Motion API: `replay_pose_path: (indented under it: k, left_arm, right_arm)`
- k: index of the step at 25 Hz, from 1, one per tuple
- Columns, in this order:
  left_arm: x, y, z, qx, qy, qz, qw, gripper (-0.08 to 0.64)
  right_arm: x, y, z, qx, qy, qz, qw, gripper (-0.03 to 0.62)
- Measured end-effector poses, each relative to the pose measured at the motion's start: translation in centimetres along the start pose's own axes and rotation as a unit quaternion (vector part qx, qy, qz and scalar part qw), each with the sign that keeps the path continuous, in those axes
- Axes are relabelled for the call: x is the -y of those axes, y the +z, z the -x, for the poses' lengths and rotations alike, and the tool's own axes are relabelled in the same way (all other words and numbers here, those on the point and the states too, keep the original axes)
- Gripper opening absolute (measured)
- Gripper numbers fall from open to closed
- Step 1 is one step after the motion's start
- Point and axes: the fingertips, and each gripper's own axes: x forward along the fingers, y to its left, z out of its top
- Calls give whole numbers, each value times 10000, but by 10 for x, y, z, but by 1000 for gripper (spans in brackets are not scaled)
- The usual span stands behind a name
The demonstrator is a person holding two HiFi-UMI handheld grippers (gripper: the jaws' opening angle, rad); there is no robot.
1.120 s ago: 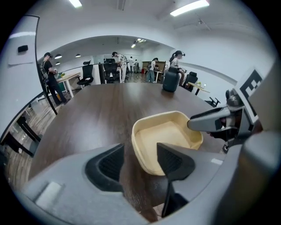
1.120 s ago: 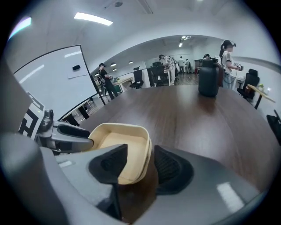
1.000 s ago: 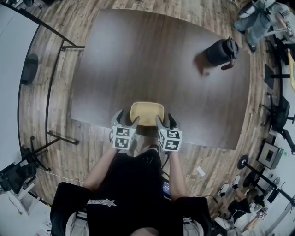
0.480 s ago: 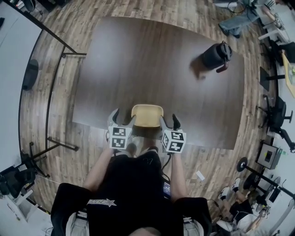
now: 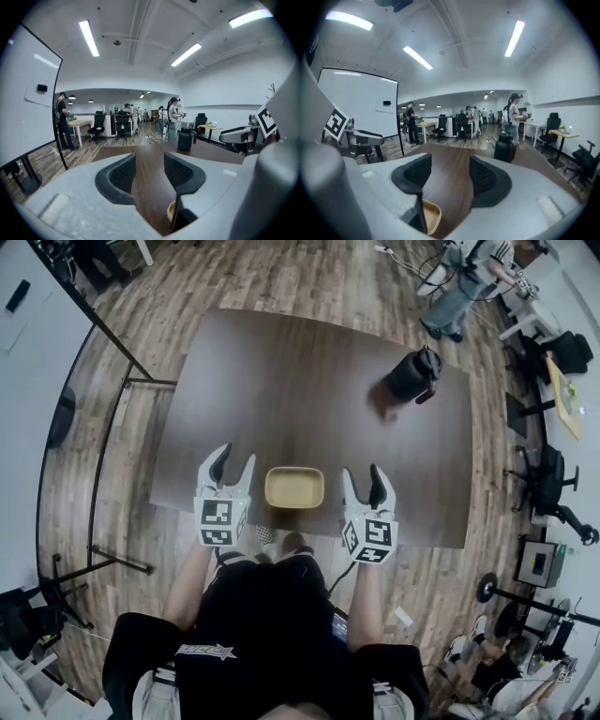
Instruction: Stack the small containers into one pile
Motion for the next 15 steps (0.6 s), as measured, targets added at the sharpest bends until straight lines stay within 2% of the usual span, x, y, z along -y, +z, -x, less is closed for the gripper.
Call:
replay_pose_path:
  k: [2, 7, 11, 15]
  left_arm:
    - [0, 28, 11, 365, 6, -126, 9993, 166]
    - [5, 73, 33, 1048, 51, -494, 9932, 56]
    - [8, 80, 44, 1219, 97, -536, 9910, 15]
    - [12, 78, 51, 1242, -1, -493, 9910, 11]
  right_arm:
    - [0, 25, 10, 323, -75, 115, 9994, 245]
    - [-1, 57, 33, 849, -356, 219, 9955, 125]
    - [-5, 63, 53, 1122, -559, 258, 9918, 21]
    - [-13, 62, 65, 1132, -534, 314, 9916, 6]
